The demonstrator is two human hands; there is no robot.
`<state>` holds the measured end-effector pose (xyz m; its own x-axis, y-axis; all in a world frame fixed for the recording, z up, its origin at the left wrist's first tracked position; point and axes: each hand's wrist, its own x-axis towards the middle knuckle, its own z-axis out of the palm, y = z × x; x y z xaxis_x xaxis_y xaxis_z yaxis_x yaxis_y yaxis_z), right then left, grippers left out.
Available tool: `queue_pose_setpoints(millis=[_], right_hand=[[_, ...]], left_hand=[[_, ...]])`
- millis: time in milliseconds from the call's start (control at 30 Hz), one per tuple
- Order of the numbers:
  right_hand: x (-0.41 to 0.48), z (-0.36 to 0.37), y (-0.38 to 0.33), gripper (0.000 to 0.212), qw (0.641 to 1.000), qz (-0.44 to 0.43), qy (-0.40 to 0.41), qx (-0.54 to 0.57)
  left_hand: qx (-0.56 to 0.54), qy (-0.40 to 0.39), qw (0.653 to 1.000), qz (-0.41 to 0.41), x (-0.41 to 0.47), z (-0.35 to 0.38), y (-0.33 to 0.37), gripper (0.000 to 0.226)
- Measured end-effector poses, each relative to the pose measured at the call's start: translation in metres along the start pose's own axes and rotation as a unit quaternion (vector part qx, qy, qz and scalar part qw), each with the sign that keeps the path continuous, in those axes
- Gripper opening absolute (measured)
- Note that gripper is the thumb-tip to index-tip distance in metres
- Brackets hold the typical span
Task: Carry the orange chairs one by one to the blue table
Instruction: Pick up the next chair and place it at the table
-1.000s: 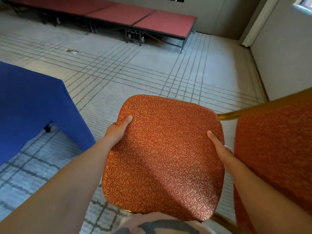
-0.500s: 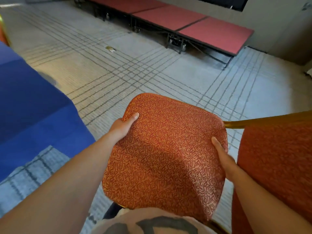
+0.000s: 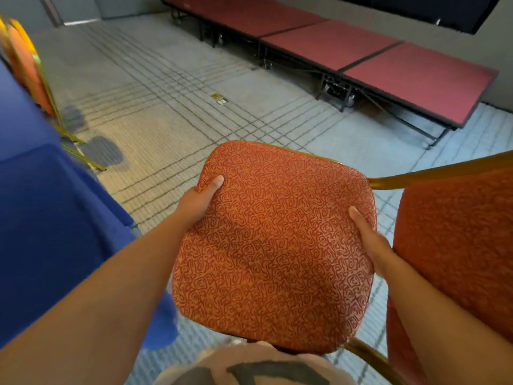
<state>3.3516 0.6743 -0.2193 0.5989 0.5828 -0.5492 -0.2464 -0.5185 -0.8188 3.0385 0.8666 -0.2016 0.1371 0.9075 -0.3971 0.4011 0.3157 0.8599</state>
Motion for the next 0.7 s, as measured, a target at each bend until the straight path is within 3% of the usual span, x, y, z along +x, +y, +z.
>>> queue_pose_setpoints(millis=[100, 233, 300, 367, 467, 700], right_hand=[[0.059, 0.04, -0.043, 0.122, 0.999, 0.001, -0.023, -0.026], [0.144, 0.095, -0.098, 0.116, 0.996, 0.005, -0.051, -0.07], [0.189, 0.122, -0.13, 0.125, 0.994, -0.017, -0.058, -0.091], [0.237, 0.154, -0.172, 0.13, 0.991, -0.03, -0.069, -0.106], [0.3, 0.204, -0.224, 0.116, 0.984, -0.03, -0.096, -0.146], [0.404, 0.326, -0.27, 0.119, 0.964, -0.002, -0.161, -0.213]], left_hand=[[-0.014, 0.023, 1.0, -0.001, 0.061, -0.014, 0.026, 0.077], [-0.052, 0.041, 0.997, -0.024, 0.145, -0.022, 0.038, 0.074], [-0.057, 0.063, 0.996, -0.028, 0.185, -0.024, 0.049, 0.066], [-0.071, 0.091, 0.993, -0.027, 0.229, -0.032, 0.07, 0.065], [-0.088, 0.128, 0.987, -0.045, 0.286, -0.049, 0.09, 0.067], [-0.098, 0.193, 0.97, -0.11, 0.367, -0.107, 0.101, 0.072]])
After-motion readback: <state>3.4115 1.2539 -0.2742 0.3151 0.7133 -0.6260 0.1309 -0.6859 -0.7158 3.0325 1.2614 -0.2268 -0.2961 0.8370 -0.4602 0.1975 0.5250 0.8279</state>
